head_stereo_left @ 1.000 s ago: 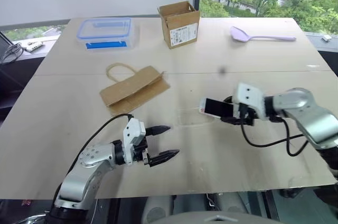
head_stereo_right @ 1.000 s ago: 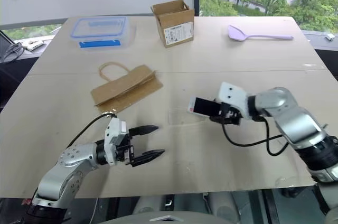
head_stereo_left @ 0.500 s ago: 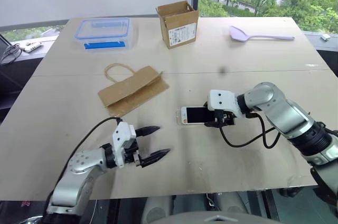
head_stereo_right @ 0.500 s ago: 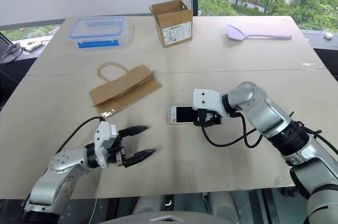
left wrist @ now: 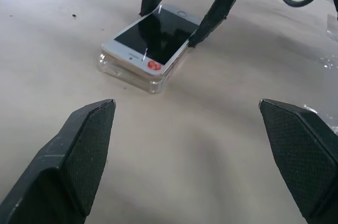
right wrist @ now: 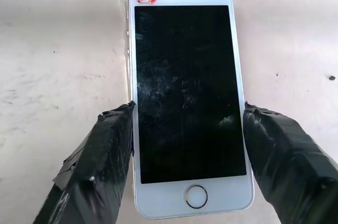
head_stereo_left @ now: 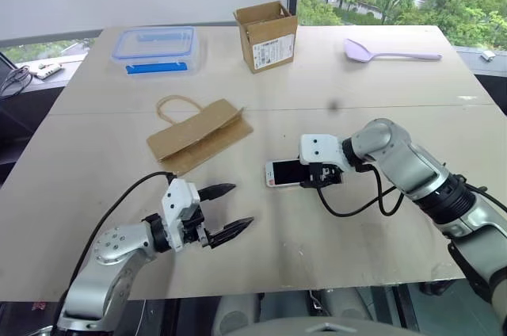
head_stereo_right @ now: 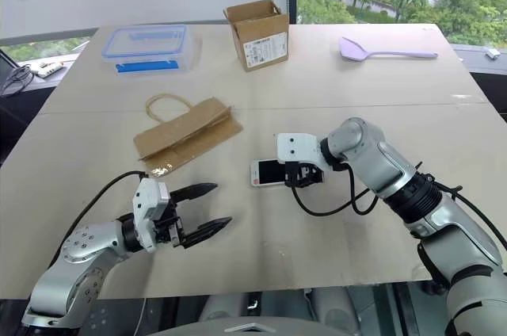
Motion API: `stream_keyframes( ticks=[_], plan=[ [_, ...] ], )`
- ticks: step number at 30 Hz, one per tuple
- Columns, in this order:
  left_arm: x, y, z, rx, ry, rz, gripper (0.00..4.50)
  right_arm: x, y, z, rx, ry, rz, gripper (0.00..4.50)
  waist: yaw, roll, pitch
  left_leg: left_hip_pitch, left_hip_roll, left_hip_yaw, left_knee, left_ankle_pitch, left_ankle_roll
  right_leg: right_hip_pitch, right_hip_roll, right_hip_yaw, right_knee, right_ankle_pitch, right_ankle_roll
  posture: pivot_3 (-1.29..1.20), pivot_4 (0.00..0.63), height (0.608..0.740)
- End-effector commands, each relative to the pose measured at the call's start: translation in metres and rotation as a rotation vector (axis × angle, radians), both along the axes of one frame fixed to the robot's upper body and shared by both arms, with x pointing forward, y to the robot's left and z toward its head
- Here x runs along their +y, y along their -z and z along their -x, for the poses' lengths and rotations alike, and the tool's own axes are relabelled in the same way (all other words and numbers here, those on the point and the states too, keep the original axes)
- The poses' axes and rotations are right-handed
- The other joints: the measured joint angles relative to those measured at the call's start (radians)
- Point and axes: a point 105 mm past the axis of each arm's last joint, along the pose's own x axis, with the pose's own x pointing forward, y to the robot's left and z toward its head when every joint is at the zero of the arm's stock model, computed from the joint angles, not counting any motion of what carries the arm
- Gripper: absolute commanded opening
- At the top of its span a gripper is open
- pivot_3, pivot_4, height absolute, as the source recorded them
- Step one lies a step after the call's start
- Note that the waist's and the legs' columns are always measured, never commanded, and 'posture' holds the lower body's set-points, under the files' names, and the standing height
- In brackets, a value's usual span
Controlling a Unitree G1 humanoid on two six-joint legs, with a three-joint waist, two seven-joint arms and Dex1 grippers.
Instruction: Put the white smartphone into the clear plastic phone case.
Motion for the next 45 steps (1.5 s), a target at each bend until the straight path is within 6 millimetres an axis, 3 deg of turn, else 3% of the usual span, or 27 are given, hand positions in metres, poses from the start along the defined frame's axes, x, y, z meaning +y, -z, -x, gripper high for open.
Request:
stream_keyframes(
  ticks=[1, 23, 25, 27, 34, 37, 39, 44, 45],
  plan=[
    [-0.013, -0.013, -0.001, -0.032, 0.032, 0.018, 4.50, -0.006, -0.009, -0.004, -0.053, -0.013, 0.032, 2.80, 0.001, 0.000, 0.000, 0.000, 0.000, 0.000, 0.000, 0.000, 0.000, 0.000, 0.000, 0.000, 0.000, 0.000, 0.000, 0.00, 0.150, 0.740],
    [-0.025, -0.032, -0.009, -0.018, 0.039, 0.007, 4.50, -0.017, -0.006, 0.001, -0.052, -0.051, 0.094, 2.80, 0.001, 0.000, 0.000, 0.000, -0.002, 0.000, 0.000, 0.000, 0.000, 0.000, 0.000, 0.000, 0.000, 0.000, 0.000, 0.00, 0.150, 0.740],
    [-0.022, -0.030, -0.009, -0.013, 0.035, 0.001, 4.50, -0.017, -0.007, 0.002, -0.050, -0.060, 0.088, 3.83, 0.001, 0.000, 0.000, 0.000, -0.002, 0.000, 0.000, 0.000, 0.000, 0.000, 0.000, 0.000, 0.000, 0.000, 0.000, 0.00, 0.150, 0.740],
    [-0.017, -0.026, -0.010, -0.007, 0.027, -0.012, 4.50, -0.015, -0.011, 0.002, -0.056, -0.052, 0.058, 4.41, 0.001, 0.000, 0.000, 0.000, -0.002, 0.000, 0.000, 0.000, 0.000, 0.000, 0.000, 0.000, 0.000, 0.000, 0.000, 0.00, 0.150, 0.740],
    [-0.007, -0.012, -0.006, 0.015, 0.006, -0.036, 4.50, -0.011, -0.041, 0.012, 0.021, 0.002, -0.127, 4.41, 0.000, 0.000, 0.001, 0.000, -0.001, 0.000, -0.001, 0.000, 0.000, 0.000, 0.000, 0.000, 0.000, 0.000, 0.000, 0.00, 0.150, 0.740],
    [-0.004, -0.007, -0.003, 0.021, 0.001, -0.038, 4.50, -0.009, -0.047, 0.014, 0.046, 0.027, -0.185, 3.58, 0.000, 0.000, 0.001, 0.000, -0.001, 0.000, -0.001, 0.000, 0.000, 0.000, 0.000, 0.000, -0.001, 0.000, 0.000, 0.00, 0.150, 0.740],
    [-0.002, -0.005, -0.003, 0.024, -0.002, -0.040, 4.50, -0.005, -0.048, 0.012, 0.048, 0.032, -0.214, 2.55, 0.000, 0.000, 0.001, 0.000, 0.000, 0.000, -0.001, 0.000, 0.000, 0.000, 0.000, 0.000, -0.001, 0.000, 0.000, 0.00, 0.150, 0.740],
    [0.001, -0.002, -0.004, 0.022, -0.005, -0.045, 4.50, 0.020, -0.048, -0.017, -0.024, 0.135, -0.314, 0.20, -0.006, 0.000, 0.001, 0.001, 0.000, 0.000, -0.001, 0.000, 0.000, -0.001, 0.000, 0.001, 0.000, 0.000, 0.000, 0.00, 0.150, 0.740],
    [0.001, -0.002, -0.004, 0.021, -0.006, -0.047, 4.50, 0.024, -0.045, -0.023, -0.033, 0.153, -0.318, 0.08, -0.006, 0.001, 0.001, 0.000, 0.000, 0.001, -0.001, 0.000, 0.000, -0.001, 0.000, 0.001, 0.000, 0.000, 0.000, 0.00, 0.150, 0.740]
  ],
)
